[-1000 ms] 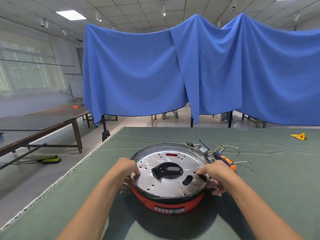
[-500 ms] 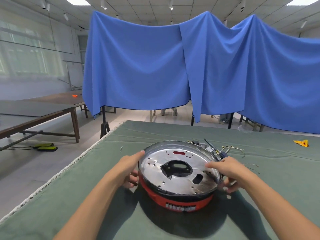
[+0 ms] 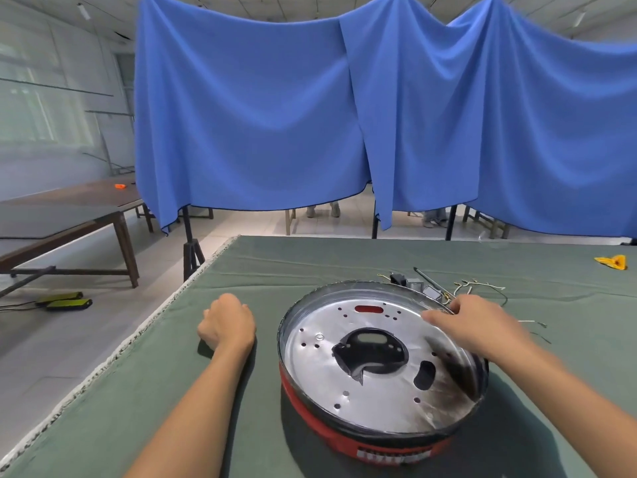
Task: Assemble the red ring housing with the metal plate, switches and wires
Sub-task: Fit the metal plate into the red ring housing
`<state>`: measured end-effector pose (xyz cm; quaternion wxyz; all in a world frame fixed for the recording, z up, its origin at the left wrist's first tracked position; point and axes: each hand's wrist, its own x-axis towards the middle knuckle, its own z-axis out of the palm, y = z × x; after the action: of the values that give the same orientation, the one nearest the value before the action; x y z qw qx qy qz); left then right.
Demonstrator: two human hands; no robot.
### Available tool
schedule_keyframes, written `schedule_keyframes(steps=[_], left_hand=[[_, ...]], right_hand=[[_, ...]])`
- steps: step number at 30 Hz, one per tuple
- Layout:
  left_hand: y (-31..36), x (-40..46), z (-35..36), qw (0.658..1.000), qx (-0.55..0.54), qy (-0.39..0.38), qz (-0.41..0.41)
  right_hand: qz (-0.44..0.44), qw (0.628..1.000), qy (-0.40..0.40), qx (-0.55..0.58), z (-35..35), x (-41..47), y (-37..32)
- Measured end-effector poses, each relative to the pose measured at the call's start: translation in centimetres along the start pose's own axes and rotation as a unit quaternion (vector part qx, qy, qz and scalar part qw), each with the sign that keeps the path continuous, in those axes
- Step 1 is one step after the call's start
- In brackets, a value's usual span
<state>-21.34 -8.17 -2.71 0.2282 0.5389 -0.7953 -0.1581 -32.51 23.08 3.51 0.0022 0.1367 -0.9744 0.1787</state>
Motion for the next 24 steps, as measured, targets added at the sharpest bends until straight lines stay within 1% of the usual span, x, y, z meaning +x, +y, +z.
schedule_keyframes(steps=[3, 5, 11, 14, 16, 18, 19, 21, 24], left_hand=[[-0.2, 0.5, 0.5, 0.999, -0.016, 0.023, -0.019], [-0.5, 0.3, 0.6, 0.999, -0.021, 0.034, -0.014], [-1.4, -0.7, -0.1, 0.999, 0.036, 0.012, 0.015], [-1.8, -0.6, -0.2, 0.998, 0.046, 0.022, 0.022], [-1.9, -0.6, -0.4, 0.999, -0.009, 0.032, 0.019], [-1.8, -0.8, -0.9, 0.991, -0.129, 0.028, 0.024], [-1.5, -1.1, -1.5, 0.979, -0.201, 0.018, 0.034], [-0.2, -2.1, -3.6, 0.943, -0.324, -0.008, 0.076], [2.8, -4.5, -7.9, 0.892, -0.421, -0.041, 0.161]], right_hand=[[-0.006, 1.000, 0.009, -0.002, 0.5, 0.5, 0.2], [-0.004, 1.000, 0.011, 0.002, 0.5, 0.7, 0.4], [-0.003, 1.000, -0.012, 0.023, 1.4, 0.4, 0.7], [-0.003, 0.999, -0.013, 0.039, 1.5, 0.2, 0.8], [-0.003, 0.999, -0.008, 0.051, 1.4, 0.2, 0.8], [-0.008, 0.998, 0.006, 0.069, 1.1, 0.4, 1.0], [-0.011, 0.996, 0.019, 0.083, 0.8, 0.5, 1.1], [-0.010, 0.993, 0.059, 0.105, 0.3, 0.8, 1.7], [-0.002, 0.987, 0.130, 0.095, 0.0, 1.5, 2.8]])
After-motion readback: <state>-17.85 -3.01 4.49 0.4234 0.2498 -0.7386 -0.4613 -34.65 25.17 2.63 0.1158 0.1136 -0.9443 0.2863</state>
